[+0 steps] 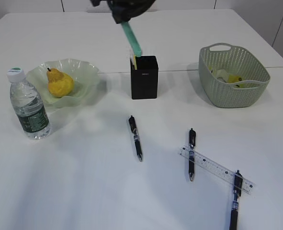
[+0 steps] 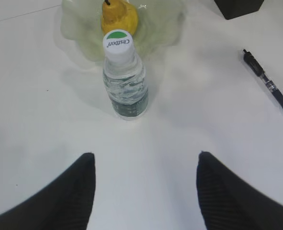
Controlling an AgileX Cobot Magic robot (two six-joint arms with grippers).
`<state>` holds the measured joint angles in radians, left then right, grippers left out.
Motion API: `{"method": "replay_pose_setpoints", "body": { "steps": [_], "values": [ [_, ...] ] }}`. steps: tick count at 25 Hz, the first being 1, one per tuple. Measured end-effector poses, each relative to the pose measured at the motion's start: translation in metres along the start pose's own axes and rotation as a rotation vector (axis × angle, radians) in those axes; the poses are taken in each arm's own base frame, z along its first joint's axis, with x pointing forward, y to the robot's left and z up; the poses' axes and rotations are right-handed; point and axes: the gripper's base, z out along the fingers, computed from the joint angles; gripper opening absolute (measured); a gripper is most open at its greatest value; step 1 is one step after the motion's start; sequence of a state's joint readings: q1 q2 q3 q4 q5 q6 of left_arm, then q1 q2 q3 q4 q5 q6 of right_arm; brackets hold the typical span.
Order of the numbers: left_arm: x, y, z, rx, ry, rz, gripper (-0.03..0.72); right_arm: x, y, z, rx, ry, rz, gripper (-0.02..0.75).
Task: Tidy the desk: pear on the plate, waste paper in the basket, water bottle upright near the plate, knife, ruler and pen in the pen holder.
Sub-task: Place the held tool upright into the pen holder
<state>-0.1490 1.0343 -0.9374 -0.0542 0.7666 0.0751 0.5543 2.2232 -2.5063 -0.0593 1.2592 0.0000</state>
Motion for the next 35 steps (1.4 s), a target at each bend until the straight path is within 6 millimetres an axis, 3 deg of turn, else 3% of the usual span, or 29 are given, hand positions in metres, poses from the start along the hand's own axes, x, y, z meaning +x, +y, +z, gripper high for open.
{"method": "replay_pose_setpoints", "body": {
  "steps": [7, 16, 24, 35],
  "values": [
    [0.000, 0.000, 0.000, 0.000, 0.002, 0.000, 0.466, 0.001, -0.051, -0.004, 0.069, -0.014, 0.081, 0.145],
    [0.000, 0.000, 0.000, 0.000, 0.002, 0.000, 0.466, -0.014, -0.064, -0.003, 0.089, -0.197, 0.079, 0.145],
    [0.000, 0.000, 0.000, 0.000, 0.002, 0.000, 0.466, -0.009, -0.092, 0.034, 0.113, -0.222, 0.121, 0.145],
    [0.000, 0.000, 0.000, 0.000, 0.002, 0.000, 0.466, -0.018, -0.102, 0.042, 0.131, -0.380, 0.126, 0.144]
  ]
}}
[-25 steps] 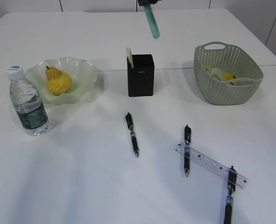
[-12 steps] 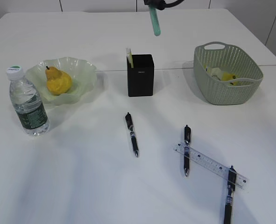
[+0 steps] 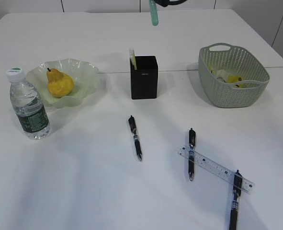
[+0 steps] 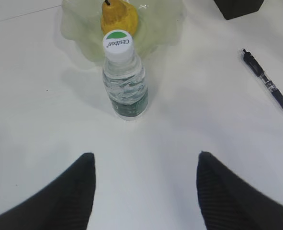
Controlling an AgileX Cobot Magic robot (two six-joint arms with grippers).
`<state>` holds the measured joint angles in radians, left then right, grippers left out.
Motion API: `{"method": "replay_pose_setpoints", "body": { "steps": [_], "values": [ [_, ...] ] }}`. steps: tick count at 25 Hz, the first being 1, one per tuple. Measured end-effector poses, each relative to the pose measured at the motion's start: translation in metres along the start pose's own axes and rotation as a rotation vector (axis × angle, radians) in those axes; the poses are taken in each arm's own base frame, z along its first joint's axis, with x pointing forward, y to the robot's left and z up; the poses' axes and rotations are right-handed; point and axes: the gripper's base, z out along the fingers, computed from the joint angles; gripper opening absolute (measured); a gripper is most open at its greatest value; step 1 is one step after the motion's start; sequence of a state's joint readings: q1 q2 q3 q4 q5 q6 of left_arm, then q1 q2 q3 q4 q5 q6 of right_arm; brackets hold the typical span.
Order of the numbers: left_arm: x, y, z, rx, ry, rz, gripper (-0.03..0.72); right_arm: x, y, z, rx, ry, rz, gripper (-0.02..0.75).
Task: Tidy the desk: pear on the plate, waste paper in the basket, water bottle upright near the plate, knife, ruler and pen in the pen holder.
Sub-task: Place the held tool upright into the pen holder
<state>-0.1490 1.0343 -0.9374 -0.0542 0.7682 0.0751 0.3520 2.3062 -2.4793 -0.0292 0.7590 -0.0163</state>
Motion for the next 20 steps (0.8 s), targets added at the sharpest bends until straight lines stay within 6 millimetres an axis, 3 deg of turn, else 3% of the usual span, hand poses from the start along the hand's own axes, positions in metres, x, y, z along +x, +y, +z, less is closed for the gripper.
{"method": "replay_pose_setpoints", "body": {
  "steps": [6, 20],
  "values": [
    [0.000, 0.000, 0.000, 0.000, 0.000, 0.000, 0.466, 0.021, -0.013, 0.020, 0.020, 0.010, 0.009, 0.144],
    [0.002, 0.002, 0.008, -0.016, 0.051, 0.018, 0.466, 0.059, -0.011, 0.053, 0.018, -0.090, 0.005, 0.144]
  ]
}}
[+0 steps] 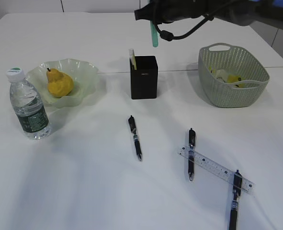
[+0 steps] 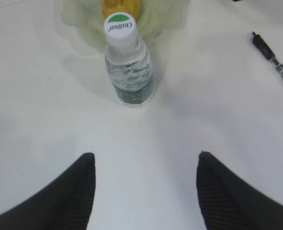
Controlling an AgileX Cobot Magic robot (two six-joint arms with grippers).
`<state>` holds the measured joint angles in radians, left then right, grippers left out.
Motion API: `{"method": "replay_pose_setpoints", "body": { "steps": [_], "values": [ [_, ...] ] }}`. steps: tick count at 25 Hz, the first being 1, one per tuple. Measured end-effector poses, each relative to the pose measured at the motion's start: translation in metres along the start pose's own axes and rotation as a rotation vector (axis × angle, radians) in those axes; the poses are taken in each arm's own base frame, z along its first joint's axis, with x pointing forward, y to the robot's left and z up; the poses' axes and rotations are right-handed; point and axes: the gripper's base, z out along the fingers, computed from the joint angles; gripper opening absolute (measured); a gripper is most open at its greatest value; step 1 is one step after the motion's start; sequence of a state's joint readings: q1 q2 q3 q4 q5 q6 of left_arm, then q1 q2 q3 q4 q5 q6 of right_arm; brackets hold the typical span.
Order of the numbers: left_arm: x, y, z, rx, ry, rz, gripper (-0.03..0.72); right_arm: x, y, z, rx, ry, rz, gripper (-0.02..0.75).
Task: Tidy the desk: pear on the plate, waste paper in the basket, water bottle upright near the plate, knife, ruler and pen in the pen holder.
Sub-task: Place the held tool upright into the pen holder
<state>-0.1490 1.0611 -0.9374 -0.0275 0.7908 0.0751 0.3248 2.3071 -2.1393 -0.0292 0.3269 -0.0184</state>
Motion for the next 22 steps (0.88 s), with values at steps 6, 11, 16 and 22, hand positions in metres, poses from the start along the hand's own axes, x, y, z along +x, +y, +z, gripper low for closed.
{"method": "replay_pose_setpoints", "body": {
  "steps": [6, 11, 16, 22],
  "values": [
    [0.002, 0.001, 0.004, -0.009, 0.032, 0.010, 0.466, 0.017, 0.001, 0.003, -0.002, -0.021, -0.001, 0.144],
    [0.002, 0.001, 0.004, -0.010, 0.032, 0.012, 0.466, 0.025, 0.001, 0.000, -0.002, -0.059, -0.001, 0.144],
    [0.001, 0.001, 0.004, -0.010, 0.031, 0.012, 0.466, 0.034, 0.002, -0.002, -0.003, -0.092, -0.001, 0.144],
    [0.001, 0.001, 0.004, -0.011, 0.031, 0.012, 0.466, 0.043, 0.002, -0.004, -0.005, -0.136, 0.001, 0.144]
  ]
}}
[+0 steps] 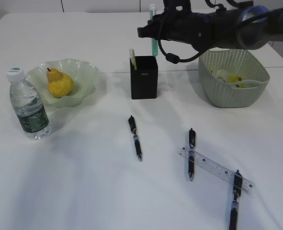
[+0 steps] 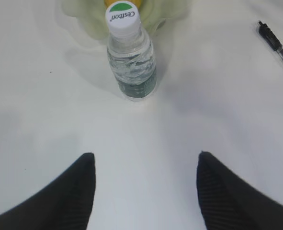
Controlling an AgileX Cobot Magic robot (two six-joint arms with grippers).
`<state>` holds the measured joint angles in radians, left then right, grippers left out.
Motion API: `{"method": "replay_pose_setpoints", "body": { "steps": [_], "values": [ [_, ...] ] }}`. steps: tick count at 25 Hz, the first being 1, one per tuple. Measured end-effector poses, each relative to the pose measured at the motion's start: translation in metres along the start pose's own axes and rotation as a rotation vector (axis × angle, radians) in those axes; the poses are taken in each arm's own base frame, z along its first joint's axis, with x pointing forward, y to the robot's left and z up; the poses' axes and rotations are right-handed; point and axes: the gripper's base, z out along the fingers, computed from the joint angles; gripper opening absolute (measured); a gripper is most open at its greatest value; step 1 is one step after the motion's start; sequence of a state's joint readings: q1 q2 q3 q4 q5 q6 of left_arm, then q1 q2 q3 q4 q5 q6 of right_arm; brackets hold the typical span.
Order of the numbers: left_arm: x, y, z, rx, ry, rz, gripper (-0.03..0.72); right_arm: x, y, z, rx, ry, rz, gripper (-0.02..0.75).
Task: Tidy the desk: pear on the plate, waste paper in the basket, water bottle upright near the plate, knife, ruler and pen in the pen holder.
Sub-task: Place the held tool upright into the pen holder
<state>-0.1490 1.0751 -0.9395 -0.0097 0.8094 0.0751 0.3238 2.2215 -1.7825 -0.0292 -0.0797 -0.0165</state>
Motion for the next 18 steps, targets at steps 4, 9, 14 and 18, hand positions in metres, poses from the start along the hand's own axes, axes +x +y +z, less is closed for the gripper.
{"method": "replay_pose_setpoints", "body": {
  "steps": [4, 9, 14, 18],
  "values": [
    [0.000, 0.000, 0.000, -0.001, 0.000, 0.001, 0.466, -0.004, 0.000, -0.007, 0.000, -0.078, 0.000, 0.144],
    [0.000, 0.001, 0.001, -0.007, 0.005, 0.007, 0.466, 0.007, 0.001, -0.011, -0.002, -0.112, 0.015, 0.144],
    [-0.001, 0.001, 0.002, -0.007, 0.003, 0.007, 0.466, 0.007, 0.001, -0.011, -0.002, -0.109, 0.015, 0.144],
    [-0.001, 0.001, 0.005, -0.007, 0.004, 0.007, 0.466, 0.004, 0.001, -0.011, -0.002, -0.143, 0.021, 0.144]
  ]
}}
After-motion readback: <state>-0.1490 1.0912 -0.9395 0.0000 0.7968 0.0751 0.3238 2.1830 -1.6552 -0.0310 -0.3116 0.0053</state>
